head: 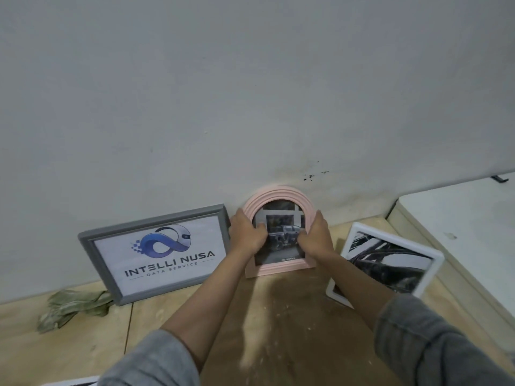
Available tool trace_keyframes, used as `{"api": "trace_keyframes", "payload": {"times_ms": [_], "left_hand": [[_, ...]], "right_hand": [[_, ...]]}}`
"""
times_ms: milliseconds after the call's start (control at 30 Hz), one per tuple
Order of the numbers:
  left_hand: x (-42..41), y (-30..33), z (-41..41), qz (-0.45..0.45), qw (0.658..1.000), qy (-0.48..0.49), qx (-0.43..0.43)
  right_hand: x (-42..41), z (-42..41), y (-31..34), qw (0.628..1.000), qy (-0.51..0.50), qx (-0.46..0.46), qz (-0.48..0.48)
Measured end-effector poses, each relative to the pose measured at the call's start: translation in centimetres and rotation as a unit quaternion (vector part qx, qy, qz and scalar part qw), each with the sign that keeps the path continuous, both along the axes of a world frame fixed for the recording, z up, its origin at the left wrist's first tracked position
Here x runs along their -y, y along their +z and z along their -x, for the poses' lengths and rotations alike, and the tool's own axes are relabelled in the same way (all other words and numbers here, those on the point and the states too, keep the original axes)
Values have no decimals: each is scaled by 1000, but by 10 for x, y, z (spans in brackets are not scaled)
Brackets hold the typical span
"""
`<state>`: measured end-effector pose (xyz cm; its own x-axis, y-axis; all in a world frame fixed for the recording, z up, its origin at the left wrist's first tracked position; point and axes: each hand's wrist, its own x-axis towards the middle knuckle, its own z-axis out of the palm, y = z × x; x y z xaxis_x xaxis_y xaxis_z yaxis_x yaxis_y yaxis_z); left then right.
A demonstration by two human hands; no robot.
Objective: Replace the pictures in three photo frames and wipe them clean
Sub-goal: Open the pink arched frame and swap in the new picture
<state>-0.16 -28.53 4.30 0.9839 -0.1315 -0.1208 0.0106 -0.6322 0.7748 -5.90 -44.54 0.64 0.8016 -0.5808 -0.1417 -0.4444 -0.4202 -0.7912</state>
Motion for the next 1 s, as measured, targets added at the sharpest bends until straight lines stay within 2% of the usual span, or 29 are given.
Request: {"api": "trace_keyframes", "payload": {"times_ms": [133, 267, 367, 467, 633, 733, 867, 933, 1000], "left_hand": [[-3, 4, -4, 8, 1000, 2, -14], [-28, 23, 22, 126, 991, 30, -27], [-49, 41, 49, 267, 958, 71, -79], [-76, 54, 75, 391, 893, 117, -187], [-125, 38, 114, 443, 841, 157, -269], [-150, 20, 139, 447, 838, 159, -271], [-179, -5, 160, 492, 811, 151, -277], [-195, -16, 170, 513, 794, 156, -288], [-209, -25, 175, 524, 780, 163, -302]], "right_hand": [[8, 4, -10, 995, 26, 78, 52], [-5, 43, 4, 966, 50, 211, 139], [-22, 82, 23, 931, 99, 282, 209], [-44, 124, 34, 902, 194, 312, 227], [-83, 178, 31, 846, 300, 316, 306], [-109, 201, 16, 828, 345, 317, 308], [-124, 218, -12, 848, 383, 281, 235], [-125, 217, -22, 892, 342, 218, 201], [-125, 211, -33, 943, 256, 128, 169]]}}
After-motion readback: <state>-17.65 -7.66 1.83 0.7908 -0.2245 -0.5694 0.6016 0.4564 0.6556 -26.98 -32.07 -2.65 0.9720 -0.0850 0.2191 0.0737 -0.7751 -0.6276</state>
